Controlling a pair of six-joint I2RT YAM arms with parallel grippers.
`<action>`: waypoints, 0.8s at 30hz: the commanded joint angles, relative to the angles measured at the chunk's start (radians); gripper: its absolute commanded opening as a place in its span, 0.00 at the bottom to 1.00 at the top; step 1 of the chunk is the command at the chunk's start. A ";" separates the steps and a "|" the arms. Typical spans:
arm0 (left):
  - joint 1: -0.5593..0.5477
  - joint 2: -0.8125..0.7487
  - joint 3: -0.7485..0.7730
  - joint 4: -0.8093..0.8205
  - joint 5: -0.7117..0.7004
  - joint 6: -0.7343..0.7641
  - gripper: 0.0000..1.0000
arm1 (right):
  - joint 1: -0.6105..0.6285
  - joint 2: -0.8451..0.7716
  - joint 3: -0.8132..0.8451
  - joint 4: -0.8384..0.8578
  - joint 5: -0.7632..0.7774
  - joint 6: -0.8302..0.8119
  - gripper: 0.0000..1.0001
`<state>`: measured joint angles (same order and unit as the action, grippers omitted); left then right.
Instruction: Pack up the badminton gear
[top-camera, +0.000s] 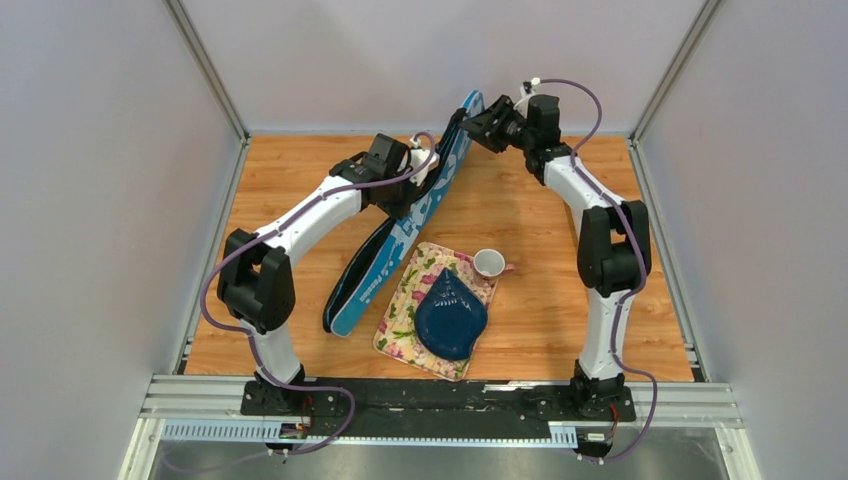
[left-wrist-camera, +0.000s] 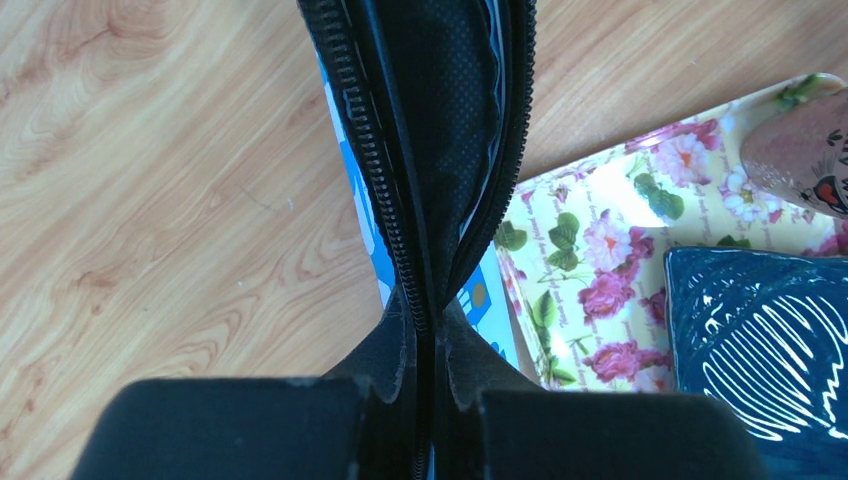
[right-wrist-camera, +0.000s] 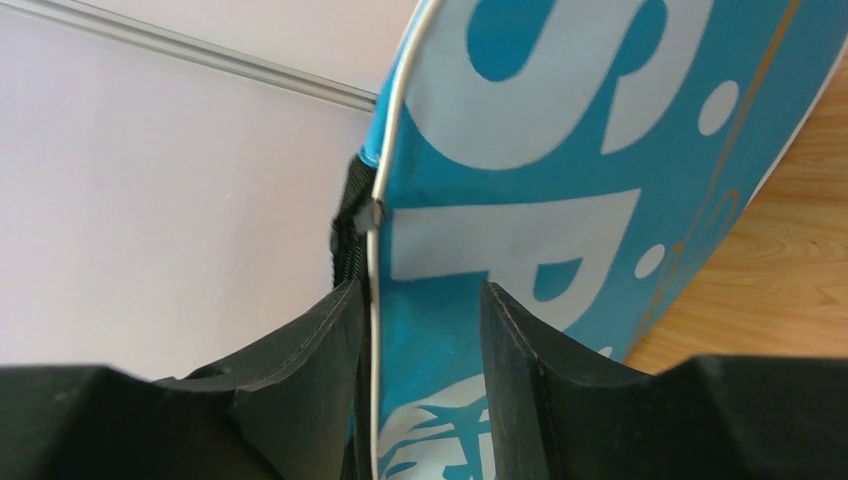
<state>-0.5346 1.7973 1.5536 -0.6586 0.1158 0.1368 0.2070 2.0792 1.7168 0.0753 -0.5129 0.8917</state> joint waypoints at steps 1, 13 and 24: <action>-0.007 -0.023 0.051 0.030 0.051 0.032 0.00 | -0.023 -0.076 -0.052 0.168 -0.029 0.102 0.50; -0.007 -0.003 0.063 0.013 0.036 0.015 0.00 | -0.067 -0.114 -0.118 0.261 -0.022 0.159 0.50; -0.007 -0.001 0.060 0.011 0.042 0.006 0.00 | -0.069 -0.018 -0.034 0.294 -0.085 0.216 0.39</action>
<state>-0.5365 1.8050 1.5589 -0.6727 0.1375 0.1398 0.1398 2.0228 1.6264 0.2996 -0.5659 1.0698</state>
